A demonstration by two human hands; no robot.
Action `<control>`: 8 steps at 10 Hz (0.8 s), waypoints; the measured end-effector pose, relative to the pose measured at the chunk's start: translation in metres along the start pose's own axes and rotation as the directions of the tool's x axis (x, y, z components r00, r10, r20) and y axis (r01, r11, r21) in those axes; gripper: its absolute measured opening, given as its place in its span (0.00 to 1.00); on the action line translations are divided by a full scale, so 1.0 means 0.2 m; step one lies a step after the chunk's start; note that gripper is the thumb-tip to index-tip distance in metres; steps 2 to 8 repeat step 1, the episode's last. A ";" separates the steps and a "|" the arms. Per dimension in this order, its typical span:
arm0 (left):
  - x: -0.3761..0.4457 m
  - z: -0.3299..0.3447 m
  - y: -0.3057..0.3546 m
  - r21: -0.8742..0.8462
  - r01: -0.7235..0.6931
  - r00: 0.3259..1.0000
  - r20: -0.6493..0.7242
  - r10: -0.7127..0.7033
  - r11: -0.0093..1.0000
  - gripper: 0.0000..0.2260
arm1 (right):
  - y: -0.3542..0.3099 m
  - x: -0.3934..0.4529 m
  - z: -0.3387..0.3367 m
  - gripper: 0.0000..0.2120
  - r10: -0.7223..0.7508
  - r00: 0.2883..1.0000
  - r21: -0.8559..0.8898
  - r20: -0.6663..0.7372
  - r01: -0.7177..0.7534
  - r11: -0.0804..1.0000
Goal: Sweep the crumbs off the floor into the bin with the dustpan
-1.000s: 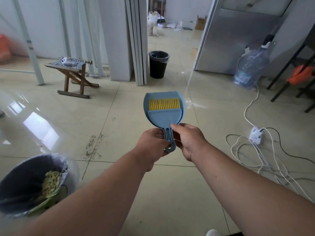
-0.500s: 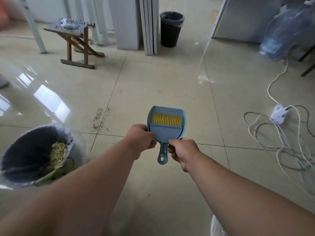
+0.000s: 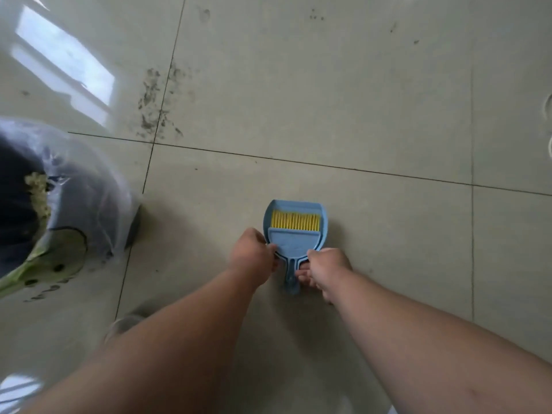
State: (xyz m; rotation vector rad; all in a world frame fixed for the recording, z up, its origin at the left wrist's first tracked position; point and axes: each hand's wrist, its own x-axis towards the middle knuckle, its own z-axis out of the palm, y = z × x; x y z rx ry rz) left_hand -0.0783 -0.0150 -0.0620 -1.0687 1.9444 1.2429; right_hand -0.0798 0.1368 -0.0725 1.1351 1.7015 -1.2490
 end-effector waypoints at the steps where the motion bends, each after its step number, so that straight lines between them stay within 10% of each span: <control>1: 0.08 -0.03 0.01 0.182 -0.062 0.998 0.031 0.058 0.981 0.11 | -0.07 0.01 0.00 0.11 0.056 0.998 -0.054 -0.013 -0.057 0.997; 8: 0.08 -0.03 0.01 0.182 -0.062 0.998 0.031 0.058 0.981 0.11 | -0.07 0.01 0.00 0.11 0.056 0.998 -0.054 -0.013 -0.057 0.997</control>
